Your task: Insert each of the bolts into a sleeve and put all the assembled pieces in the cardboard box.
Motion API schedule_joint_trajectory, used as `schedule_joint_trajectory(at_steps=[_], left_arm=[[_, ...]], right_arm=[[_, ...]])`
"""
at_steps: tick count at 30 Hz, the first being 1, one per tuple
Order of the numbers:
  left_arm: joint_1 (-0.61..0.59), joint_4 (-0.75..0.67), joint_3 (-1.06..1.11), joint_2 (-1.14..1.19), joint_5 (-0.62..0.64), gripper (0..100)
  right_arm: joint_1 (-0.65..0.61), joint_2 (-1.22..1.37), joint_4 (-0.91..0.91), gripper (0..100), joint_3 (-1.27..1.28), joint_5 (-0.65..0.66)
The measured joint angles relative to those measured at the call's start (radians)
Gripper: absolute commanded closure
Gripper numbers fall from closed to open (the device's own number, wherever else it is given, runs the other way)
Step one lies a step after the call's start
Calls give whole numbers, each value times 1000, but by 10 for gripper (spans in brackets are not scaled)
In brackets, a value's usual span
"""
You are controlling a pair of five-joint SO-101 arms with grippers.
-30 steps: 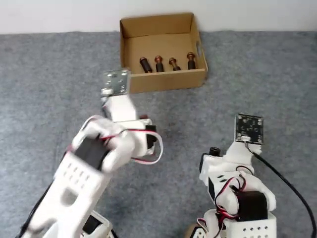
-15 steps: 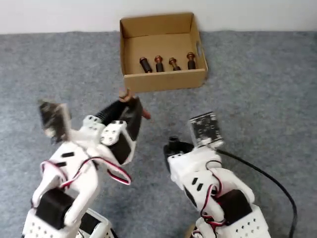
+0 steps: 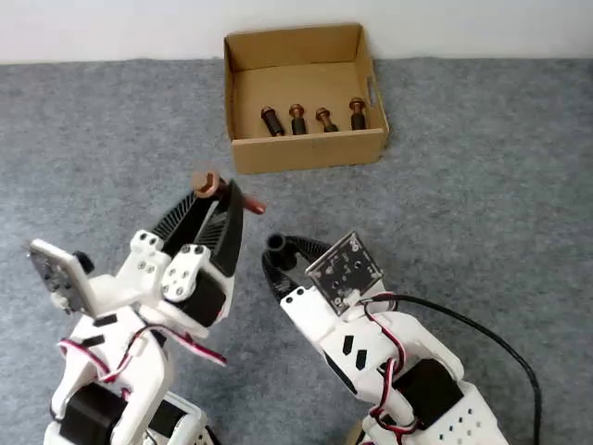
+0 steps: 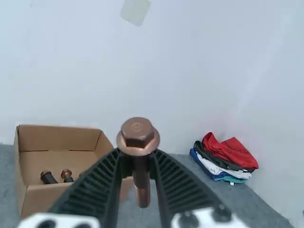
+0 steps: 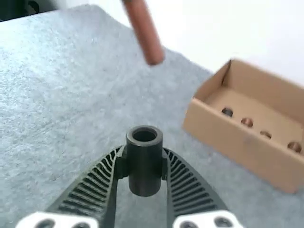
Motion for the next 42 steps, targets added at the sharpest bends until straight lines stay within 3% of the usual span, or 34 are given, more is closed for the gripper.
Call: schedule_joint_trajectory(at_steps=[4,11,21,32,39,42], left_arm=[[-8,84,26,-3,5,996],[34,103,28,-15,44,996],[58,115,18,-8,48,996],[146,267,57,-15,3,991],[167,262,147,-18,-118,776],[167,285,144,-18,-126,756]], right_arm=[[-3,0,-34,990,0,72],[-3,0,-49,991,0,143],[-3,2,-49,991,0,150],[-8,2,-49,991,0,215],[-2,3,-48,991,29,218],[-2,2,-48,991,28,218]])
